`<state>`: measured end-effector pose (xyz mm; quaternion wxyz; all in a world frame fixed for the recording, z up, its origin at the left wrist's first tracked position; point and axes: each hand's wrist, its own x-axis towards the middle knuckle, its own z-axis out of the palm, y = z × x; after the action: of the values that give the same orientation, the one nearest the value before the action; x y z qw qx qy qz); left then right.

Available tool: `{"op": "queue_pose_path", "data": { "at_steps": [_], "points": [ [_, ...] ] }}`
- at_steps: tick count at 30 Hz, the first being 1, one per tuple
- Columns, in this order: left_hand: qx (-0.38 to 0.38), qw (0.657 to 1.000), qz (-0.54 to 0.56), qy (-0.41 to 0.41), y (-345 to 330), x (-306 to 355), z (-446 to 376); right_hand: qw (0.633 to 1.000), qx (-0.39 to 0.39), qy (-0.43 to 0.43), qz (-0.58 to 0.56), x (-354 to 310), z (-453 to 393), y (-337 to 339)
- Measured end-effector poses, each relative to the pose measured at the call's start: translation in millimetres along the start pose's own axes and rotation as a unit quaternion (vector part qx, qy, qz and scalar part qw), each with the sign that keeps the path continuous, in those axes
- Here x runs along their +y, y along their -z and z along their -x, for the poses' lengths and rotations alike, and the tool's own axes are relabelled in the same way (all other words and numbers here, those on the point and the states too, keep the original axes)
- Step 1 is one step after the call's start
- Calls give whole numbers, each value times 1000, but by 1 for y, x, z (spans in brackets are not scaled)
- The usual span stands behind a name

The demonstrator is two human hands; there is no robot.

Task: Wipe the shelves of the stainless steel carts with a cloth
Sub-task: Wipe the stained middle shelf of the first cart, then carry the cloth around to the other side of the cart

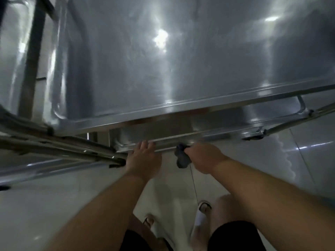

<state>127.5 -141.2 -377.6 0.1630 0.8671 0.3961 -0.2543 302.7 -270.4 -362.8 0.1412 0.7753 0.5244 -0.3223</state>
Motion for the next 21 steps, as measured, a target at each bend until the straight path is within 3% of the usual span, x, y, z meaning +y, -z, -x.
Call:
{"op": "queue_pose_path", "data": {
  "at_steps": [4,7,13,21],
  "points": [
    [-77,997,-15,6,22,3,81,980,-184,-51,-52,-17,68,15],
    [-89,996,-12,-9,53,7,144,972,-213,-70,-73,-23,131,42],
    [-82,997,8,-14,134,21,244,980,-160,-99,-69,-37,251,117],
    [7,997,12,-79,211,31,305,988,-30,-127,-78,-71,351,184]
  ]
}}
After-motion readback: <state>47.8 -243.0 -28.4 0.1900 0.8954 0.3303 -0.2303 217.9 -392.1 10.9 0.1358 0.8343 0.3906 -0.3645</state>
